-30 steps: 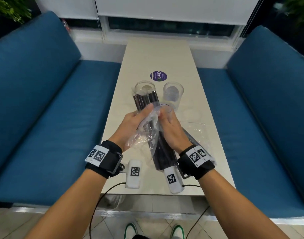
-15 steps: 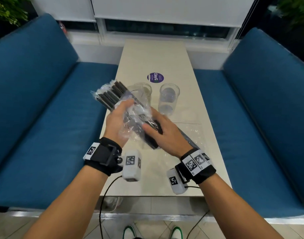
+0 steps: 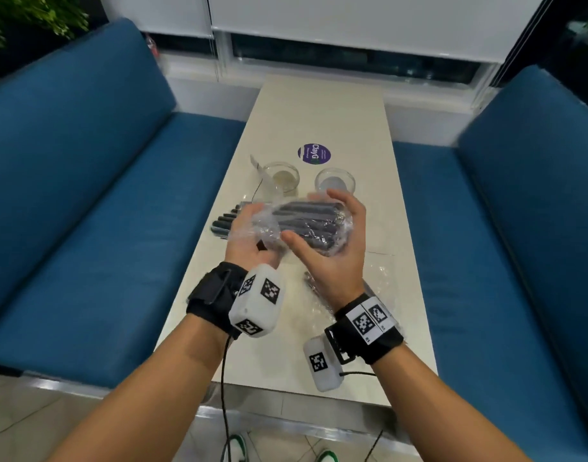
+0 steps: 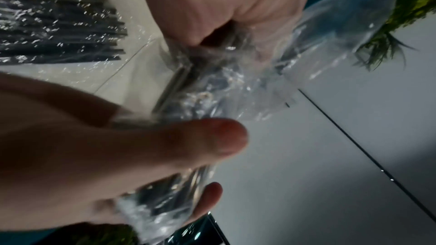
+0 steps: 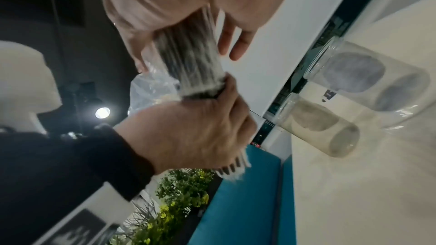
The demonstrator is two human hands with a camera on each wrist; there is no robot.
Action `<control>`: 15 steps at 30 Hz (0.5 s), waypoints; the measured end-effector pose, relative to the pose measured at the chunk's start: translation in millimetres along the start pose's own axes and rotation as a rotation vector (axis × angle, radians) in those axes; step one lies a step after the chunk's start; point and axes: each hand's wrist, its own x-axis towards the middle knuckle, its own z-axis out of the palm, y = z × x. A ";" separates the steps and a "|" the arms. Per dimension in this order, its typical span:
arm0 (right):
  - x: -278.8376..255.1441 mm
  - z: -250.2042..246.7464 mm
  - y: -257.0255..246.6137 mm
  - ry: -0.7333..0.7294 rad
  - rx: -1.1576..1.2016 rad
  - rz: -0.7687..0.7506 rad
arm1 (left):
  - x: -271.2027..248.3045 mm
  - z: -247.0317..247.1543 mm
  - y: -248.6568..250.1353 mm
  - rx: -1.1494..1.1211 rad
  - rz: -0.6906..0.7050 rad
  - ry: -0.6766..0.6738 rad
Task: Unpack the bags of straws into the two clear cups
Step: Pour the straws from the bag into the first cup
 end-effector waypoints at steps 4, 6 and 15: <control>30.9 6.1 2.2 0.117 -0.027 -0.179 | -3.2 24.7 -14.0 0.034 -0.072 0.001; 50.1 9.6 1.6 0.172 -0.067 -0.185 | 12.1 25.2 -10.1 -0.030 -0.178 0.024; 136.9 -9.8 1.3 0.494 0.030 -0.084 | 54.3 -35.9 -2.3 0.185 -0.232 0.175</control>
